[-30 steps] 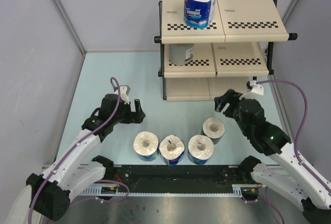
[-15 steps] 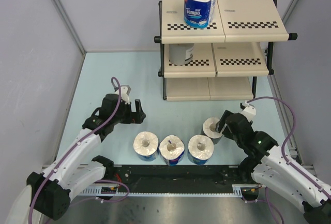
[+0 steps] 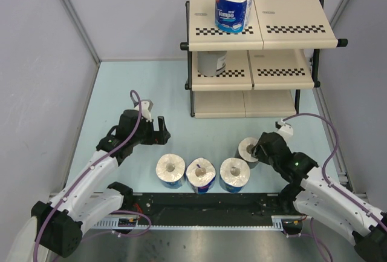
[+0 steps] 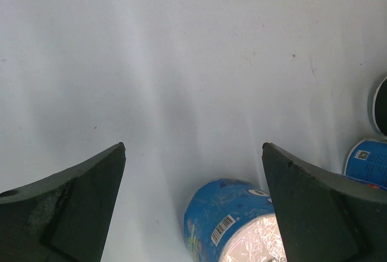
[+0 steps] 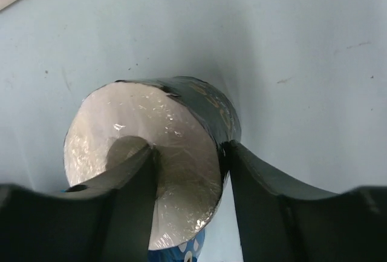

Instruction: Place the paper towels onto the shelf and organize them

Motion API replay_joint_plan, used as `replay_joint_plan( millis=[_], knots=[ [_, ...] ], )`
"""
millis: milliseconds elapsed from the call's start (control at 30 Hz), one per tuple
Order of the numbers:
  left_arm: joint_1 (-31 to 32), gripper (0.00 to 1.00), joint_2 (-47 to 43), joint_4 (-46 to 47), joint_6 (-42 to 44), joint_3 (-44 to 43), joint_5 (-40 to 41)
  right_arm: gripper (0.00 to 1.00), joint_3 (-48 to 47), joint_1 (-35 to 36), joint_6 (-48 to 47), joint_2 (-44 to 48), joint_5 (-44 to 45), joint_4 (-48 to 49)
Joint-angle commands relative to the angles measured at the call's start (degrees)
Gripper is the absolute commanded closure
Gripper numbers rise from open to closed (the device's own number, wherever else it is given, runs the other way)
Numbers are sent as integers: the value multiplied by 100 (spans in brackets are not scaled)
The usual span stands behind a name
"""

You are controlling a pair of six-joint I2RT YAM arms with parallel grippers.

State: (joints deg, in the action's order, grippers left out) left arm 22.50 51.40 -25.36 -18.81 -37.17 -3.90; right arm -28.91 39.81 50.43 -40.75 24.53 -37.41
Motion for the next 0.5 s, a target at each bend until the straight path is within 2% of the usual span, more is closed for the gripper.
replay_joint_plan(
  millis=[0,67,333,467],
  knots=[
    [35,0,11,111,97,-150,-102,55,-45,18,-103,549,-18,321],
    [35,0,20,111,97,-150,-102,59,-89,9,-261,700,-80,454],
    [35,0,46,111,97,-159,-119,59,-1167,-105,-1158,824,516,331],
    [35,0,28,102,88,-159,-85,59,-1783,-351,-1729,631,623,638]
  ],
)
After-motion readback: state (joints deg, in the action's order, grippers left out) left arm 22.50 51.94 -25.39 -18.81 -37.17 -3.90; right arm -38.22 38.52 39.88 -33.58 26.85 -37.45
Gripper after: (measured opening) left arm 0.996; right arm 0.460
